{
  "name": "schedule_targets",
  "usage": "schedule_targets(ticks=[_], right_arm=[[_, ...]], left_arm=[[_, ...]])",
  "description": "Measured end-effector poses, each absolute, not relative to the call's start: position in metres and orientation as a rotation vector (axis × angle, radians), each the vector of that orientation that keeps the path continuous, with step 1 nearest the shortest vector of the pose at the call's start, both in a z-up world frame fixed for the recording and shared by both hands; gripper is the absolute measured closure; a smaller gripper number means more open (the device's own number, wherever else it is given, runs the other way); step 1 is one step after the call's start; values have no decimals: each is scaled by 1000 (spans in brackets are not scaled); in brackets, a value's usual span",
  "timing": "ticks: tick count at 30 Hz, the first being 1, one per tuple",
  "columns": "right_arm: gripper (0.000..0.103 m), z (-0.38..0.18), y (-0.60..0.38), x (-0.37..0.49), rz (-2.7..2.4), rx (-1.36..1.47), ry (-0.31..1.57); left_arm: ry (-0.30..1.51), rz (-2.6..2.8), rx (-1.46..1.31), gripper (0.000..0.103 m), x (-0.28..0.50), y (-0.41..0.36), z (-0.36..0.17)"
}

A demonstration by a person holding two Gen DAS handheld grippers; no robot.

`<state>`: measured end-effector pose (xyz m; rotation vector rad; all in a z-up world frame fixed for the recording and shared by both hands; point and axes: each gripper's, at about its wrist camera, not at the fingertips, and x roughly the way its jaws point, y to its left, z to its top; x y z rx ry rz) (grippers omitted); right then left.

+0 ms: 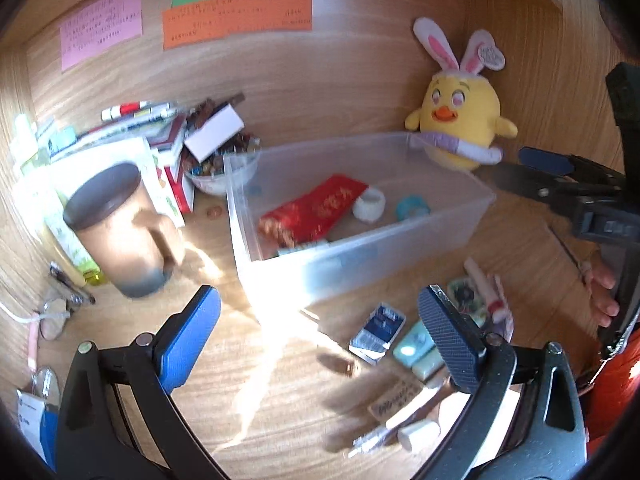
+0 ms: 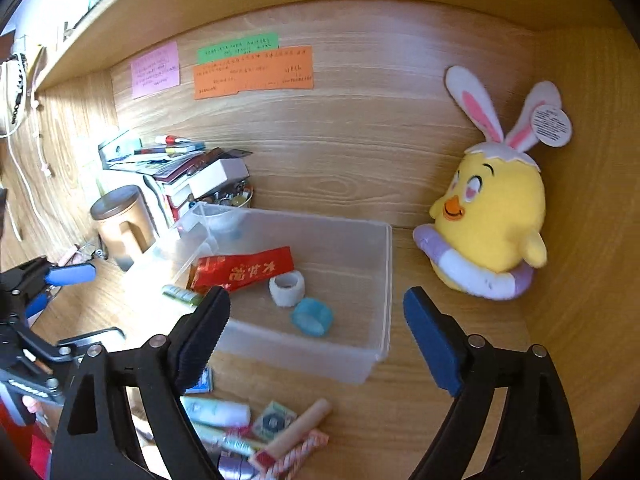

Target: Organize objects

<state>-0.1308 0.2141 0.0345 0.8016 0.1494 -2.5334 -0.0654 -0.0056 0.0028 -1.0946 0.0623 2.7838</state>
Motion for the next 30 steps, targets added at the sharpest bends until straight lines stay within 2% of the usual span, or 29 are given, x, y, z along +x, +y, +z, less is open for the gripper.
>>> schedule_targets(ticks=[4,9,11,12,15,21,26,30], right_arm=[[15,21,219,-116,-2483,844,96],[15,-2,224,-100,-2508,903,131],[15,-14,228,-96,-2504,947,130],[15,-20,231,-95,-2492,976,119],[15,-35,241,-92,-2477,1037,87],[16,-50,258,-90,-2467,1107,53],[16,-53,261,-90,-2492,1116,108],[20,-57,262,-96,-2508,1131,140]], left_arm=[[40,2763,-1153,3,-62,-7,-15],[1,2752,-1176,4,-54,-9,-28],[-6,2743,-1184,15,-51,-9,-31],[-10,2730,-1197,17,-50,-10,-33],[-23,2703,-1224,20,-48,-9,-40],[-41,2633,-1312,36,-51,-8,-56],[-54,2615,-1343,43,-56,-7,-62],[-16,2615,-1349,49,-60,-3,-62]])
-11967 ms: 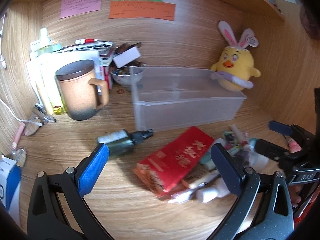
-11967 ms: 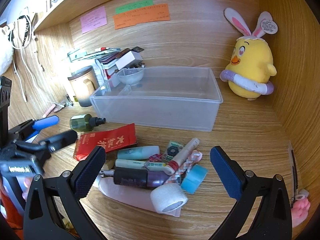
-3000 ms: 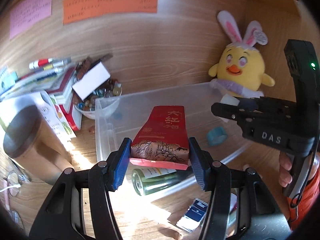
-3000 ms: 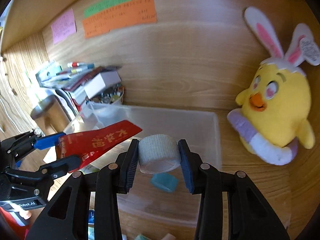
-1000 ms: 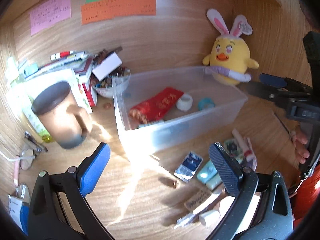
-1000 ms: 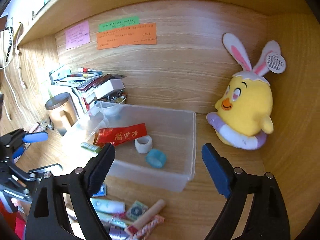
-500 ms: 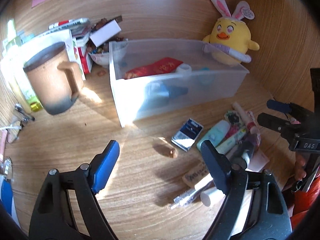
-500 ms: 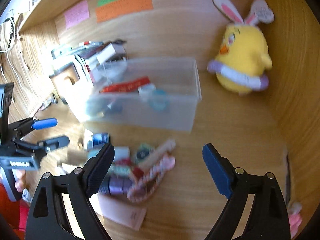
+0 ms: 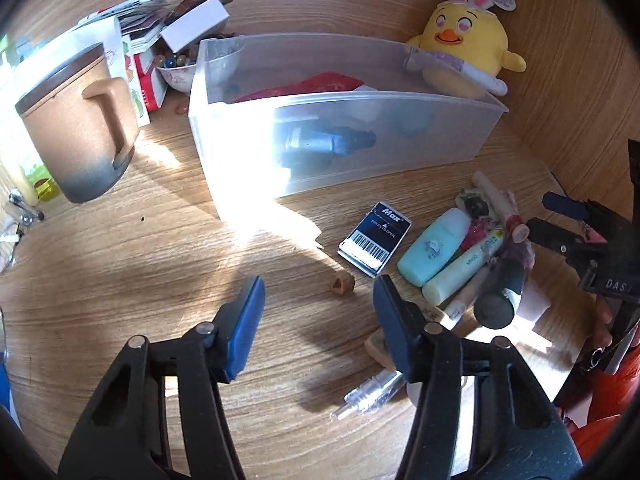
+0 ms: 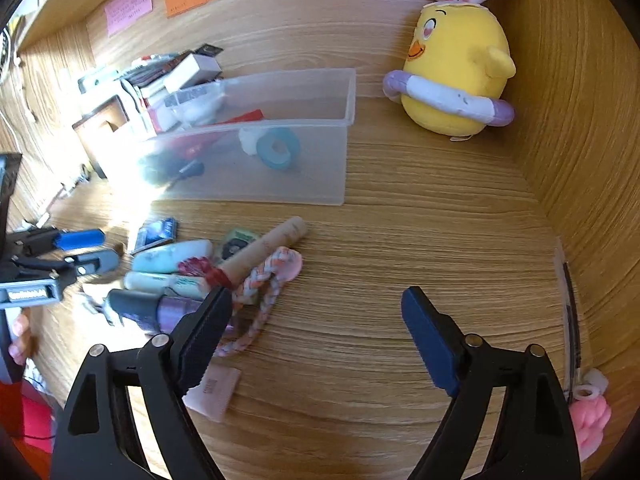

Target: Organize objects

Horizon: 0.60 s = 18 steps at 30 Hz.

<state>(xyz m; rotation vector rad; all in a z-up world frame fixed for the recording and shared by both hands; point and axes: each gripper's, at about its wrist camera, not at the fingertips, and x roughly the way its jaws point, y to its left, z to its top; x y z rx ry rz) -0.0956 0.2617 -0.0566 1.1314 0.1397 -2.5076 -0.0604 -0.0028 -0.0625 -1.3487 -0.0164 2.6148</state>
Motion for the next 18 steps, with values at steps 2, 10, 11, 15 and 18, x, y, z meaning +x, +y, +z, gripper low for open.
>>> schedule_targets(ticks=[2,10,11,15,18], right_arm=[[26,-58,264,-100,-2527,1147,156],[39,-60,276,-113,-2496,1203,91],[39,-57,275,-113,-2496,1191,89],[39,-52,264,-115,-2467,1176,105],[39,-55,252,-115,-2459,1181,160]], left_arm=[[9,2619,-1345,56,-62,-1,-62],[53,2632,-1313,79,-66,0,-63],[63,2634,-1307,86,-66,1,-63],[80,2634,-1291,90,-67,2,-63],[79,2636,-1282,91,-67,0,-64]])
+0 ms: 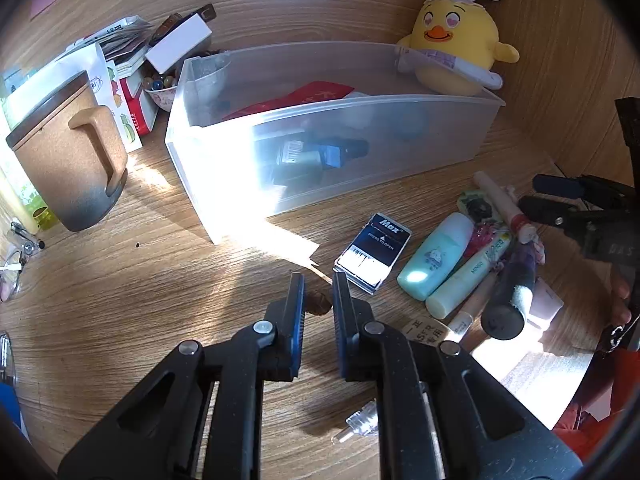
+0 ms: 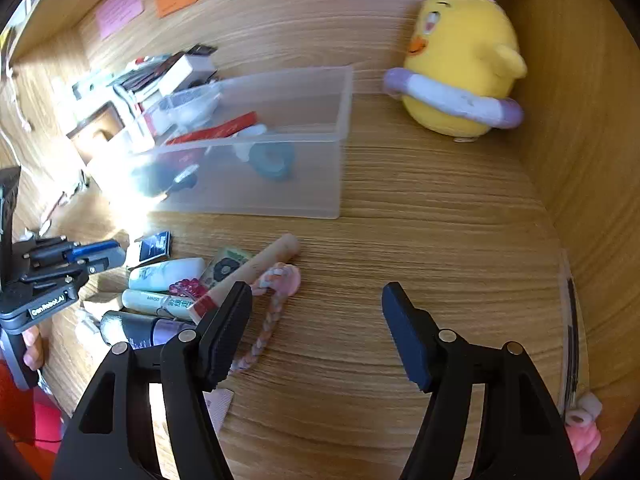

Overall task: Organize objects
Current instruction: 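Pinch the brown bead with the left gripper while the right grasps the braided pink cord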

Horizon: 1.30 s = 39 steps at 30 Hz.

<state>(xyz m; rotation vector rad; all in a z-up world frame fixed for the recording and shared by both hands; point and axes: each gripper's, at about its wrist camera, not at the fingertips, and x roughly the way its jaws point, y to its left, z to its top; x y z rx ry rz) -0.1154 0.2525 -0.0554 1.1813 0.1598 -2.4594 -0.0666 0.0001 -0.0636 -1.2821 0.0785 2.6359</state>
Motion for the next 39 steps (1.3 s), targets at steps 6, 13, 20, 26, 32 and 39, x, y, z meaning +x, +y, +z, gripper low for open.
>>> schedule_targets(ticks=[6,13,20,26,32,39], right_arm=[[39,-61,244,-123,-2446,1205,167],[50,-69,239,-132,-2444,1238,212],[83,-67,230,-135,-2394,1198,223],[94,-66,234,-132,-2418,1170,200],[97,-54,251,-121,-2476,1112,150],[97,-32,262,-108,-2534,1016,141]], left_arm=[[52,2658,-1241,91,-65,-6,-60],[39,2696,-1188,90,-57,-5,-53],[9,2723,-1153,91,-51,-8,-46],[-14,2755,-1111,91,-46,-11,-35],[-26,2788,-1055,91,-45,-12,-20],[-42,2820,-984,91,-49,-12,-1]])
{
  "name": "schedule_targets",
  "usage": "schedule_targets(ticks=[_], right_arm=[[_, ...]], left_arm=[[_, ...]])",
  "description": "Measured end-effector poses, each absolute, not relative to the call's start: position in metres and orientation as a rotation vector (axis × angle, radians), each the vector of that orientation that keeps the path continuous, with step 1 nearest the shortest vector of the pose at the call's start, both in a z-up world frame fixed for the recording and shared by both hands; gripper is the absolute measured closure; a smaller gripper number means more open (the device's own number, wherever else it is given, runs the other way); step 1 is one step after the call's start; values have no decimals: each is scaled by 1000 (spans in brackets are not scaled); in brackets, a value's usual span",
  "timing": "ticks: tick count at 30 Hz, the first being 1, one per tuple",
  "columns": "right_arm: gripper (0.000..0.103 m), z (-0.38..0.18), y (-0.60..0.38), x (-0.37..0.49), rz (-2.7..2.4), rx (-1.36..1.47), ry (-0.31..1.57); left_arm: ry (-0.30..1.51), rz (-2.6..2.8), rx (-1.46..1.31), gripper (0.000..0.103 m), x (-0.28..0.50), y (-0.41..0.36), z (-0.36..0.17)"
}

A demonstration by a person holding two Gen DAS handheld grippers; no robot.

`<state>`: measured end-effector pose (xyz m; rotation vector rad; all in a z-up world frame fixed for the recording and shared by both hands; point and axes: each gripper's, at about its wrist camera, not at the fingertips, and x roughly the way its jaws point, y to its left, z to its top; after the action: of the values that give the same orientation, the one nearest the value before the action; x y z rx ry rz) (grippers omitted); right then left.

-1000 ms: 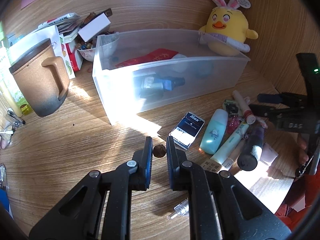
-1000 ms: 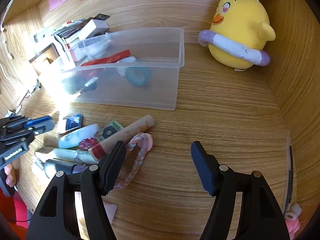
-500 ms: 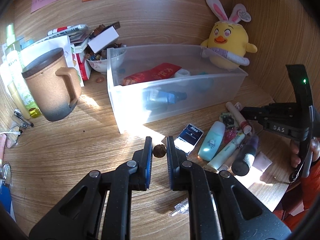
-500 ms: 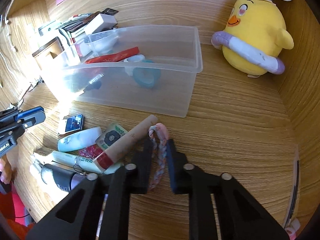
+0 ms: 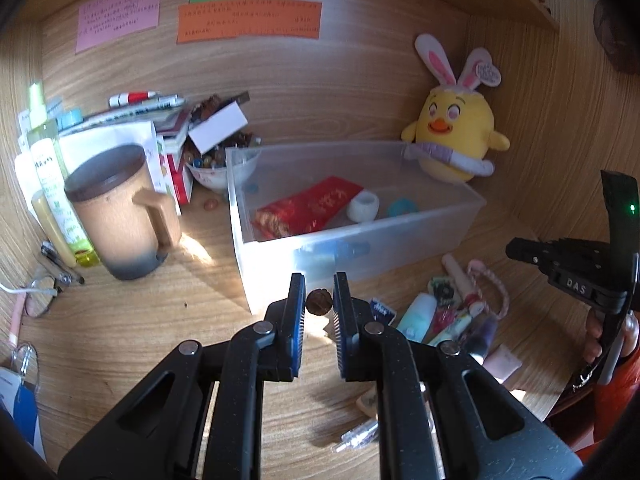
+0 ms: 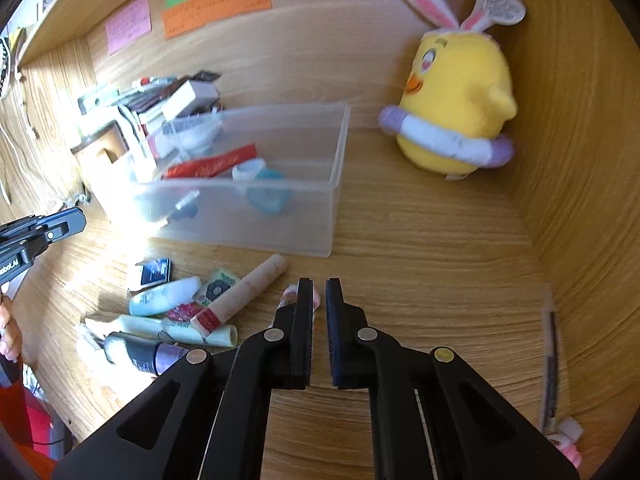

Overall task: Organize objects
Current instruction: 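Pinch the brown bead with the left gripper while the right grasps the braided pink cord, then carry the bead and cord over the clear box and release both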

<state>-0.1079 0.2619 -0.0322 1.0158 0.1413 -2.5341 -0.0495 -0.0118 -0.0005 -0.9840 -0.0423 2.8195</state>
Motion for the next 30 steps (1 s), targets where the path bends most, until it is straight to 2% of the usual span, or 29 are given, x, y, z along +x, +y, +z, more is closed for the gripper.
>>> schedule_targets(ticks=[5,7,10,17,19,20,30], right_arm=[[95,-40,251,-117,-2449,1096,176],[87,-48,246,-121,-2449,1115,210],[85,-61,241,-135,-2427,1162,224],[85,-73,236,-151,-2395,1191,231],[91,-73,237,-149,-2397,1177,225],[91,-71,238,-148,-2403,1165,228],[92,-15,257,-127,-2489,981,154]], left_arm=[[-32,2842,-936,91,-56,-10,13],[-41,2846,-928,91,-62,-11,17],[-50,2851,-925,90,-71,-13,21],[-59,2855,-932,90,-91,-17,26],[-61,2852,-938,91,-97,-17,26],[-62,2850,-940,90,-99,-18,26],[-67,2806,-993,90,-132,-13,23]])
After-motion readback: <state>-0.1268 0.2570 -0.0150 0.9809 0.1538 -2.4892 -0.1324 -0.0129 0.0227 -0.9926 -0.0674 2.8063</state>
